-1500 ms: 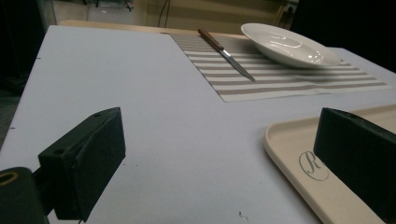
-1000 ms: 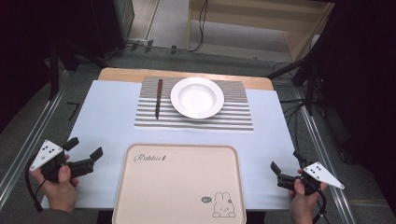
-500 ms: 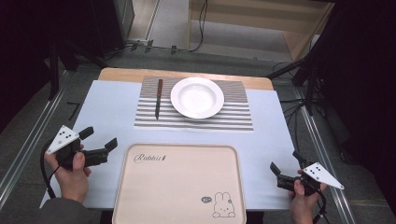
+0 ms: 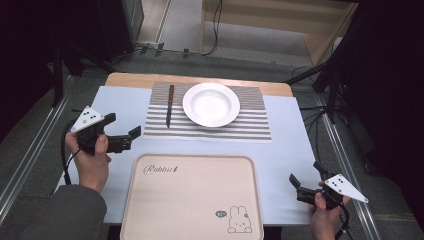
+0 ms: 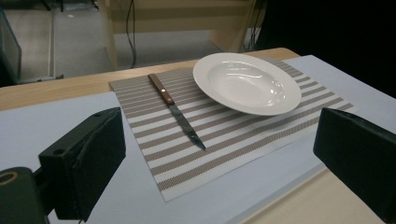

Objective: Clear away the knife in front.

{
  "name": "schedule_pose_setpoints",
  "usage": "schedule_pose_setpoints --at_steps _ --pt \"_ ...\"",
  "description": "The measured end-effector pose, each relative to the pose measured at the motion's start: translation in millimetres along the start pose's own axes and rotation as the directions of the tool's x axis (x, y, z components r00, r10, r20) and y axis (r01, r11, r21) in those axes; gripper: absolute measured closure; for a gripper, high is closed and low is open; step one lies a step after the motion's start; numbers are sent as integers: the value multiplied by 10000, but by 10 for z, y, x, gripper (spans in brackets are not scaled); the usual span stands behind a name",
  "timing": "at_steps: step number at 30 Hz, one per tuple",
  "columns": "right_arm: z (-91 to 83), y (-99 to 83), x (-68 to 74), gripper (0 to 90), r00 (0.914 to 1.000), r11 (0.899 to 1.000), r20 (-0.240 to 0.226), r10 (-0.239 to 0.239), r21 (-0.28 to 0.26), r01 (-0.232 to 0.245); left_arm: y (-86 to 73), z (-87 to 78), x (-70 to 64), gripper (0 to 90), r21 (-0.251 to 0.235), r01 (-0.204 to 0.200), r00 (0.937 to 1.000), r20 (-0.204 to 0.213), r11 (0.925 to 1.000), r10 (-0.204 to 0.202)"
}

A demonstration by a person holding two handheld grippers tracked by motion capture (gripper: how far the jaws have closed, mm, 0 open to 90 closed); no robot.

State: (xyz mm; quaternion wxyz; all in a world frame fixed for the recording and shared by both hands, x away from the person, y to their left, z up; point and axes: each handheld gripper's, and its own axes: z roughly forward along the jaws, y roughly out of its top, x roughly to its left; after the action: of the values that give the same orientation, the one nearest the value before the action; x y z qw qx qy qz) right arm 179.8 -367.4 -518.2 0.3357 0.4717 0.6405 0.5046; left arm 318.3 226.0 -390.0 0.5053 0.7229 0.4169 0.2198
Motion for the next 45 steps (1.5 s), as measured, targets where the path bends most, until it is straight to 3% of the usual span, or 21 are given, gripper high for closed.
schedule_pose_setpoints --at_steps 13,22,31,36,38,42,45 --pt "3 -1 1 0 10000 10000 1 -16 21 16 316 392 99 18 502 -120 9999 0 9987 120" --pt "3 -2 1 0 10000 10000 -11 -38 19 38 407 660 164 19 913 -19 10000 -76 9958 26" --pt "2 -1 0 0 10000 10000 -27 8 -1 -8 484 1025 241 44 1591 89 9995 -321 9872 -38" --pt "2 -1 0 0 10000 10000 -22 -15 6 15 521 1165 266 56 1910 359 9986 -461 9809 -276" --pt "4 -1 0 0 10000 10000 -34 -48 15 48 551 1293 296 92 2369 685 9972 -467 9691 -591" --pt "12 0 4 0 9999 9999 -37 -113 25 113 552 1483 335 244 3098 936 9925 -1040 9462 -641" --pt "12 0 5 0 9999 9999 -17 -129 40 129 543 1608 363 309 3524 1179 9886 -1294 9284 -764"
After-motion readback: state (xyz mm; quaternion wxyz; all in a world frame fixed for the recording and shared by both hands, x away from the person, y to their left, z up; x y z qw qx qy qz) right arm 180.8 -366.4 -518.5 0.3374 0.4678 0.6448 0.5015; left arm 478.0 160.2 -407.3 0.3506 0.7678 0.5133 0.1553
